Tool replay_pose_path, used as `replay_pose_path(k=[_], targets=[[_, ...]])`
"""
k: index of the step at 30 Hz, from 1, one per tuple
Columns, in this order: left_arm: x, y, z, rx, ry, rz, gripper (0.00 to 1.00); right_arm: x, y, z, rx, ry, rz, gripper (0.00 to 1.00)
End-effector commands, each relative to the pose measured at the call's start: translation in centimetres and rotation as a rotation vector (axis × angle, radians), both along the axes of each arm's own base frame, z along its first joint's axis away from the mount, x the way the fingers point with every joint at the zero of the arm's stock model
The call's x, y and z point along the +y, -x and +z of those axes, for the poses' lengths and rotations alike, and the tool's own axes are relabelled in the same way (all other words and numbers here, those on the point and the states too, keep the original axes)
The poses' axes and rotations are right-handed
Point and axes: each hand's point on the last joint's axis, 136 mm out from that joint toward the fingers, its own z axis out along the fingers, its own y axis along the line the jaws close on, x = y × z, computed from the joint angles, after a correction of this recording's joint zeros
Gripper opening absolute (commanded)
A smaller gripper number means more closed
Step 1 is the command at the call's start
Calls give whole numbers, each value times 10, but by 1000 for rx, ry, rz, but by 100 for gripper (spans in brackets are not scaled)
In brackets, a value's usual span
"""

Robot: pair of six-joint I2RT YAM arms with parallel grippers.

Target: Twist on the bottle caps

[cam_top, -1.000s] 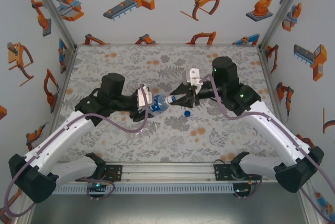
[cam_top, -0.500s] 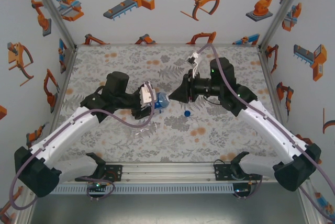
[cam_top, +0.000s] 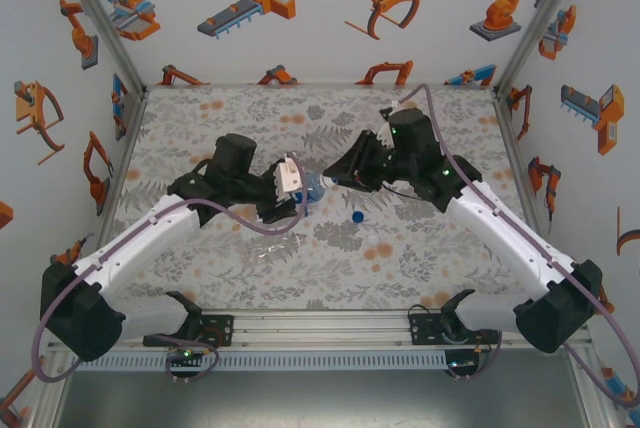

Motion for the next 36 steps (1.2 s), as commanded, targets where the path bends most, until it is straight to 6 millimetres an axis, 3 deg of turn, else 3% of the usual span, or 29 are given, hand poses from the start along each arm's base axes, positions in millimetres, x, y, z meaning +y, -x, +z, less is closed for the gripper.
replay_pose_path(k=[1,3,10,14,16,22,31,36], targets=[[-13,4,37,-81,92,-73,0,-1,10,39,-249,47,116,45],[-12,8,36,-68,91,-81,0,1,17,58,-420,70,213,51],[-8,27,40,-30,106,-131,0,10,67,100,-997,103,600,53],[-6,40,43,-5,121,-172,0,10,110,106,-1352,57,844,54],[-5,46,43,16,122,-188,0,9,116,106,-1459,58,868,57],[-4,57,40,54,112,-221,0,14,116,108,-1494,32,896,58],[-2,61,41,51,110,-229,0,16,118,79,-1419,26,963,56],[-2,61,39,56,107,-230,0,16,111,66,-1393,65,951,48]])
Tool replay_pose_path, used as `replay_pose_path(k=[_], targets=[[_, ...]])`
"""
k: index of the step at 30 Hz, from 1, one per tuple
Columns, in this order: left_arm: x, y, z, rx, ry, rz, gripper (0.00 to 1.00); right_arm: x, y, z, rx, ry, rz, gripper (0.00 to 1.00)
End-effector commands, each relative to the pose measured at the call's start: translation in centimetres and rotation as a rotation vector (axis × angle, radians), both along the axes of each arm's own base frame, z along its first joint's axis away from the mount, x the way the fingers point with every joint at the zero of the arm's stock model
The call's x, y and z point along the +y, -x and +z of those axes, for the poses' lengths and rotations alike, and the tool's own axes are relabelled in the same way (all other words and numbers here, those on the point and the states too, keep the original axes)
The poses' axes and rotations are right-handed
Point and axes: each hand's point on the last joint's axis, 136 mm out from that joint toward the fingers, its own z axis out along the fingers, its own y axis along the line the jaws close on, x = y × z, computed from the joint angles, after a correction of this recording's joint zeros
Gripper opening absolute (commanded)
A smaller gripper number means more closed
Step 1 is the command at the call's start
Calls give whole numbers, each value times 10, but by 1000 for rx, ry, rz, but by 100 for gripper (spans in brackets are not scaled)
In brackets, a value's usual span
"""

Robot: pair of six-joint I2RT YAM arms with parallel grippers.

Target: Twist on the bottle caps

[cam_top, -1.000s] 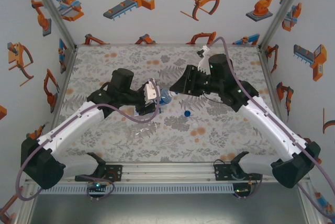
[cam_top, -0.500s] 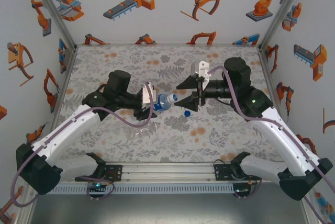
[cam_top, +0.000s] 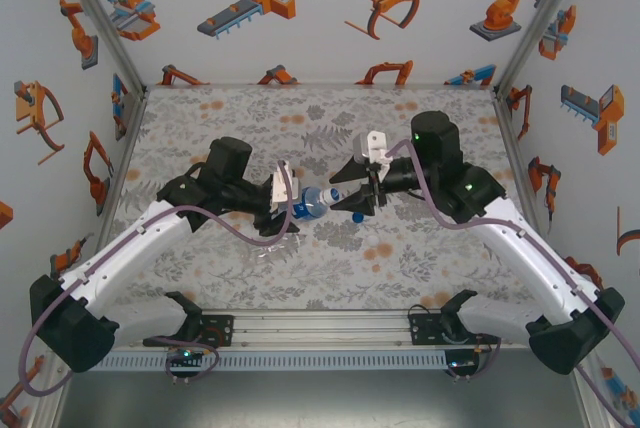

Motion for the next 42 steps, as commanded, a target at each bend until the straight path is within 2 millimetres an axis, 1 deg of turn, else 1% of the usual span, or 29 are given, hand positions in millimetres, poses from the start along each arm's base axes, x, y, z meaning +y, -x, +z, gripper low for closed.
replay_pose_path(k=[1,7,11,16,24,27,29,31,33,34,35,37,39,41,42], targets=[[-1,9,18,-30,39,-47,0,-1,1,-2,-34,1,1,48],[-1,9,18,-34,41,-50,0,0,0,-3,-36,-1,2,40],[-1,8,19,-38,43,-49,0,1,-2,-8,-24,10,-4,40],[-2,8,18,-36,40,-51,0,1,-1,-8,-12,11,0,40],[-3,7,19,-41,41,-56,0,3,-6,-13,25,24,-19,40],[-3,7,19,-41,40,-56,0,3,-6,-12,30,22,-23,39],[-3,7,18,-41,40,-59,0,4,-7,-12,48,22,-30,34],[-4,5,18,-42,40,-56,0,5,-10,-12,92,25,-51,26],[-6,1,18,-48,41,-40,0,6,-20,-13,191,31,-117,12],[-6,-3,19,-56,40,-25,0,6,-26,-14,248,33,-161,3],[-7,-8,18,-65,39,-6,0,6,-35,-18,338,36,-229,0],[-9,-18,17,-82,33,30,0,4,-54,-27,534,41,-387,0],[-11,-28,15,-100,25,64,0,-3,-71,-41,761,42,-568,0],[-12,-37,13,-116,16,96,0,-10,-84,-52,1006,19,-733,0],[-13,-42,12,-122,12,108,0,-12,-87,-57,1129,1,-789,0]])
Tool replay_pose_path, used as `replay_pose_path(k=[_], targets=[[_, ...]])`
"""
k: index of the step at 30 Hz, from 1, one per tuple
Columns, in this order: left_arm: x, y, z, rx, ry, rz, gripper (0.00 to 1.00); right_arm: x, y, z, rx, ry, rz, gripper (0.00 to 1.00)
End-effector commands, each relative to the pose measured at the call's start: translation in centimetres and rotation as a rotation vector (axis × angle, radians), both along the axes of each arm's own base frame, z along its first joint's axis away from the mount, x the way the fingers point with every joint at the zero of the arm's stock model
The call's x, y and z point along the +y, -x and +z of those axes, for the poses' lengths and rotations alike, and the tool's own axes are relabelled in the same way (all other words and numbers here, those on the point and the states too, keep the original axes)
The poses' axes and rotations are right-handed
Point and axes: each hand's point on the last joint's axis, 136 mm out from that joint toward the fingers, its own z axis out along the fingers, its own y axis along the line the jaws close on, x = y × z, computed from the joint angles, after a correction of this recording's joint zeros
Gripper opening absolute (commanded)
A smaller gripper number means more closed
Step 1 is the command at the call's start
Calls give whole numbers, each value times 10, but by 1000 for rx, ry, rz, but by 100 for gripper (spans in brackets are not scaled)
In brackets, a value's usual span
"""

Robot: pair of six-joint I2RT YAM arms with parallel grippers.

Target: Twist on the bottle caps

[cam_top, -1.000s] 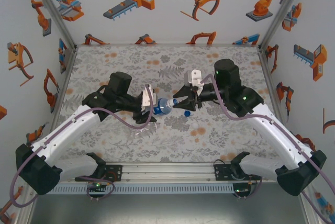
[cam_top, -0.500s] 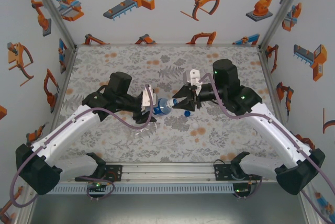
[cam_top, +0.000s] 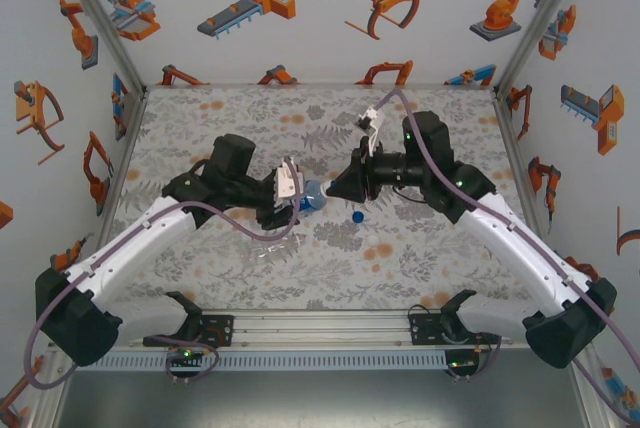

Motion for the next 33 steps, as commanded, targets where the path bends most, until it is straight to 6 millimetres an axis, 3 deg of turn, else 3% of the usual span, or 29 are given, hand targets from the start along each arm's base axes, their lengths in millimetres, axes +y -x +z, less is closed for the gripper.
replay_pose_path(k=[1,3,5,10,11,14,17,21,24,30,33], targets=[[-11,-20,22,-85,51,37,0,-10,-26,-30,533,-65,-375,0],[-13,-27,21,-98,49,52,0,-12,-28,-49,750,-92,-486,0],[-15,-31,20,-103,49,56,0,-11,-29,-60,851,-94,-541,0],[-18,-32,21,-104,50,48,0,-12,-36,-47,745,-116,-559,0],[-18,-31,21,-104,51,44,0,-15,-37,-43,698,-113,-557,1],[-17,-27,20,-104,48,27,0,-19,-38,-17,484,-94,-490,32],[-15,-19,20,-98,49,-1,0,-17,-28,12,219,-67,-344,46],[-12,-3,22,-75,58,-54,0,-12,-6,38,-92,-39,-135,48],[-9,11,26,-59,78,-94,0,-3,27,54,-326,-42,114,49],[-1,30,30,-24,91,-131,0,0,73,52,-672,-30,472,53],[1,37,32,-11,93,-146,0,1,73,49,-746,-22,503,56]])
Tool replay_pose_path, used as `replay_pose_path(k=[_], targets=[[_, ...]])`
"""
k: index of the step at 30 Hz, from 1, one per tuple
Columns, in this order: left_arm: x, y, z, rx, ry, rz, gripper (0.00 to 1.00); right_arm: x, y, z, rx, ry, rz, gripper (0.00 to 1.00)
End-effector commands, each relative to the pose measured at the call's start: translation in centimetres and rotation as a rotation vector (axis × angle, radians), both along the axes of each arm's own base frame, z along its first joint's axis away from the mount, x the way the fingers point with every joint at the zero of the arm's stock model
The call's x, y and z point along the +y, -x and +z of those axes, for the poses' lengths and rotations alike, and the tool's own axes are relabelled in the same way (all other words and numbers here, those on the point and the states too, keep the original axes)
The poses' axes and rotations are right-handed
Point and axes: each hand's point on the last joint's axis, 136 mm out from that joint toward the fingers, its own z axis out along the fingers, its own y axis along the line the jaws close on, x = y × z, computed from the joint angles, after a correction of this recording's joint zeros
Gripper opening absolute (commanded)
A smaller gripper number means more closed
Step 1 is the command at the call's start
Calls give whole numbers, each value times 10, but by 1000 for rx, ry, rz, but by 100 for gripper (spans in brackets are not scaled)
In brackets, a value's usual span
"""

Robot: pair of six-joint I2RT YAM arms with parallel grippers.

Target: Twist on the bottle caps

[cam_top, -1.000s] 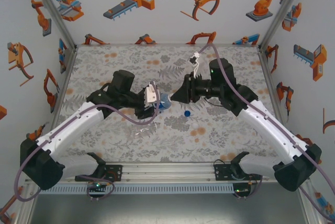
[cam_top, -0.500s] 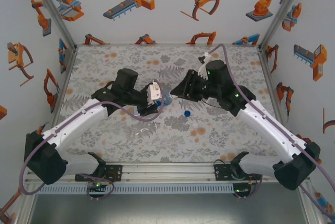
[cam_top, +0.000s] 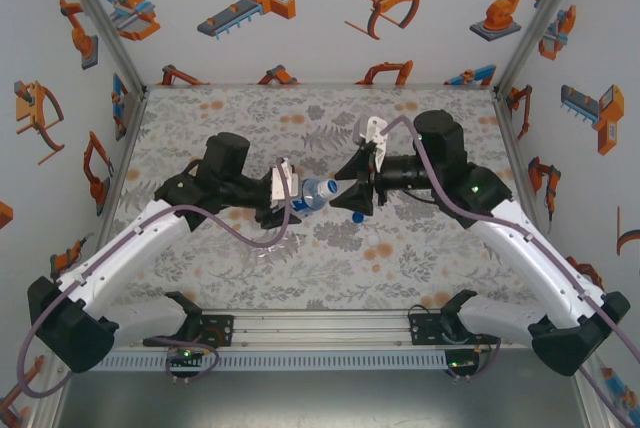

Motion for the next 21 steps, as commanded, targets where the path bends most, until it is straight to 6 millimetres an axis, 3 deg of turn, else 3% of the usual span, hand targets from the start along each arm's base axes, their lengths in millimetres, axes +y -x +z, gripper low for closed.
replay_pose_path(k=[1,10,21], targets=[[2,21,4,31,14,-72,0,2,20,6,-232,-18,171,56],[4,23,2,45,2,-65,0,8,20,12,-254,-63,208,48],[3,20,1,40,-8,-60,0,13,18,3,-202,-51,220,41]])
